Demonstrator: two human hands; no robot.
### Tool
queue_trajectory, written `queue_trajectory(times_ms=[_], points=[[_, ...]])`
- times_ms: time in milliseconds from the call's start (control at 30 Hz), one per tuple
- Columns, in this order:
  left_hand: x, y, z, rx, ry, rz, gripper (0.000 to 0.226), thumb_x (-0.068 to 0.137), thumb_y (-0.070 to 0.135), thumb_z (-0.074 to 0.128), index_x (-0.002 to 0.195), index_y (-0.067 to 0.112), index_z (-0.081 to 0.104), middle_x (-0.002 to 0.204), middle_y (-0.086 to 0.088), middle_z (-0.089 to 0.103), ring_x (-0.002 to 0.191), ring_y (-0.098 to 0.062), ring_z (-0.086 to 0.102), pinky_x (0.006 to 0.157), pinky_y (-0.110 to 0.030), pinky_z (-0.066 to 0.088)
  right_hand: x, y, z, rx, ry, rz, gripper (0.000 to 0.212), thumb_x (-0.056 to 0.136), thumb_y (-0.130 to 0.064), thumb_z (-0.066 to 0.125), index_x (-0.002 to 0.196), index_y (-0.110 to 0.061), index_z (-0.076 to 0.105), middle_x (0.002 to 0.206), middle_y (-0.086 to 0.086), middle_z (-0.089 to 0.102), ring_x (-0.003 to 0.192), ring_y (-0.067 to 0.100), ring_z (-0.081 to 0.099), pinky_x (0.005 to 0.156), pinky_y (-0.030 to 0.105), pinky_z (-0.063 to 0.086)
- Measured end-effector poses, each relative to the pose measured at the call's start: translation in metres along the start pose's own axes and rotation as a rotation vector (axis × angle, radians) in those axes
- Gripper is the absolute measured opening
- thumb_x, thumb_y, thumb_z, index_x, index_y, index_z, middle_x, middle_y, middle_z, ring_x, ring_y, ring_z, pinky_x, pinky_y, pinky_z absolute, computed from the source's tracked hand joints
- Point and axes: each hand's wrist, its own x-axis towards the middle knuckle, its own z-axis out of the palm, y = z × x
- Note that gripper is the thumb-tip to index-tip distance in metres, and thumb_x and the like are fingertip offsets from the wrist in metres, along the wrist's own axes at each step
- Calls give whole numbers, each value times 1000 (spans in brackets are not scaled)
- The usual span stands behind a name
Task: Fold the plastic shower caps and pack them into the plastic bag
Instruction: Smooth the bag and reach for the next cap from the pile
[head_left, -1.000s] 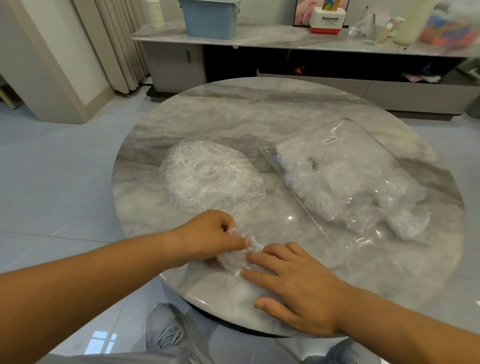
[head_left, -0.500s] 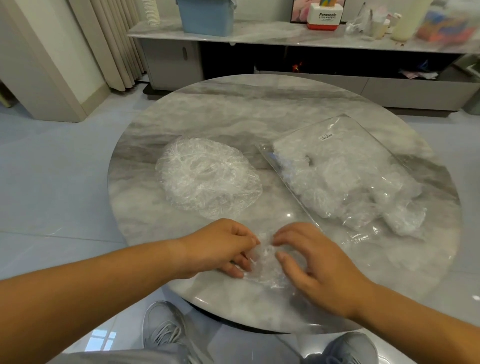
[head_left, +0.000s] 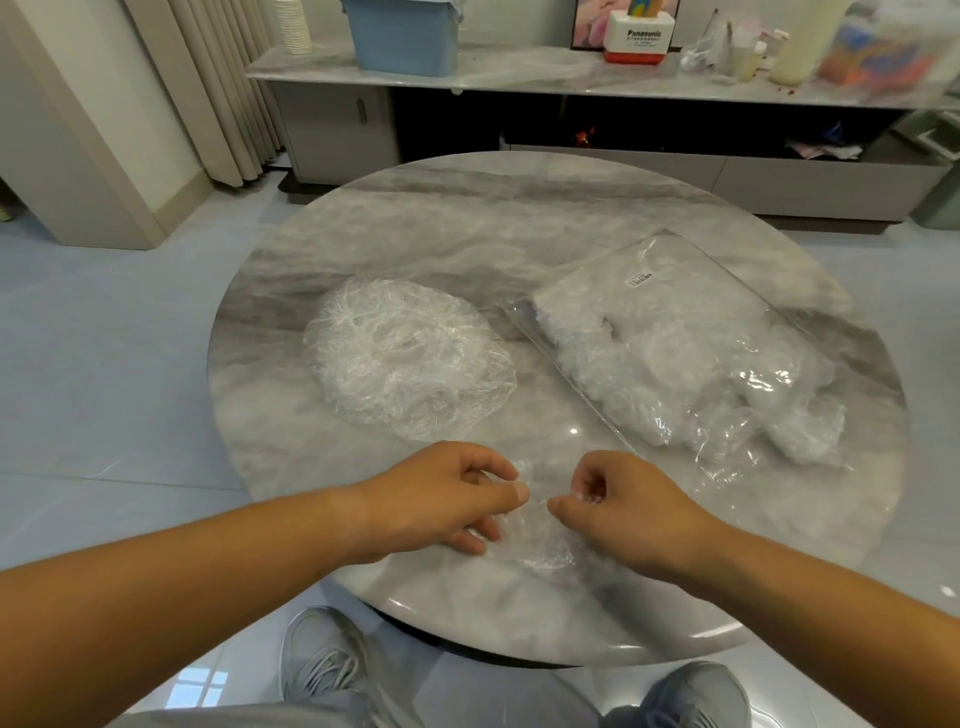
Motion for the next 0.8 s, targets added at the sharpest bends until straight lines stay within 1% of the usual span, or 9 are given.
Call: queue_trajectory(times_ms=[100, 167, 233, 333, 400, 467, 600, 667, 800], points=[[-1, 0, -1, -20, -13, 10, 39, 89, 34, 74, 124, 20, 62, 105, -13, 71, 94, -22, 74, 87, -42, 61, -1, -5, 0, 312, 2, 8, 19, 91, -21, 70, 85, -9, 56, 66, 6, 61, 56, 17, 61, 60, 34, 55], [-2, 1, -2, -43, -30, 13, 47, 86, 37, 76, 127, 21, 60, 106, -14, 70, 95, -22, 74, 88, -42, 61, -3, -10, 1, 515, -8, -43, 17, 93, -18, 70, 92, -6, 58, 70, 9, 68, 63, 21, 67, 66, 37, 58], [-4, 2, -2, -71, -53, 1, 63, 78, 42, 78, 132, 22, 55, 109, -13, 69, 97, -21, 74, 90, -42, 60, -4, -14, 3, 703, -67, -63, 16, 98, -21, 63, 98, -5, 61, 81, 11, 74, 76, 25, 71, 73, 38, 58], [-4, 2, -3, -125, -98, -7, 74, 76, 38, 81, 139, 21, 49, 119, -12, 67, 101, -22, 73, 94, -43, 59, -3, -10, 8, 818, -189, -95, 34, 101, -37, 47, 106, -10, 67, 100, 11, 78, 94, 22, 74, 84, 35, 53], [-5, 1, -4, -147, -121, 1, 69, 80, 26, 83, 140, 23, 49, 128, -10, 63, 104, -23, 73, 95, -42, 58, -4, -4, 11, 707, -219, -177, 43, 94, -44, 41, 111, -16, 69, 111, 6, 76, 106, 19, 71, 96, 36, 51], [-5, 1, -5, -150, -119, -3, 70, 81, 15, 83, 140, 27, 49, 134, -7, 56, 104, -25, 73, 94, -40, 58, -7, 2, 14, 523, -228, -289, 43, 97, -46, 37, 117, -24, 69, 119, -3, 73, 116, 14, 66, 106, 39, 47], [-6, 6, -11, -168, -105, -3, 71, 80, 7, 82, 139, 29, 50, 131, -6, 61, 102, -29, 74, 90, -42, 60, -13, 7, 16, 22, -267, -530, 46, 98, -66, 29, 130, -47, 55, 128, -26, 60, 124, 3, 53, 107, 28, 40], [-6, 11, -16, -116, -79, 9, 67, 83, 12, 81, 139, 29, 50, 126, -3, 66, 95, -32, 75, 81, -39, 62, -12, 9, 17, -118, -288, -587, 52, 97, -70, 25, 134, -46, 51, 126, -30, 56, 125, 1, 47, 105, 24, 38], [-2, 16, -28, 62, 108, 76, 46, 86, 26, 80, 125, 28, 57, 102, -3, 74, 79, -25, 76, 57, -31, 58, -11, 14, 18, -291, -274, -645, 65, 98, -64, 29, 149, -28, 46, 139, -19, 51, 134, -3, 36, 110, 26, 36]])
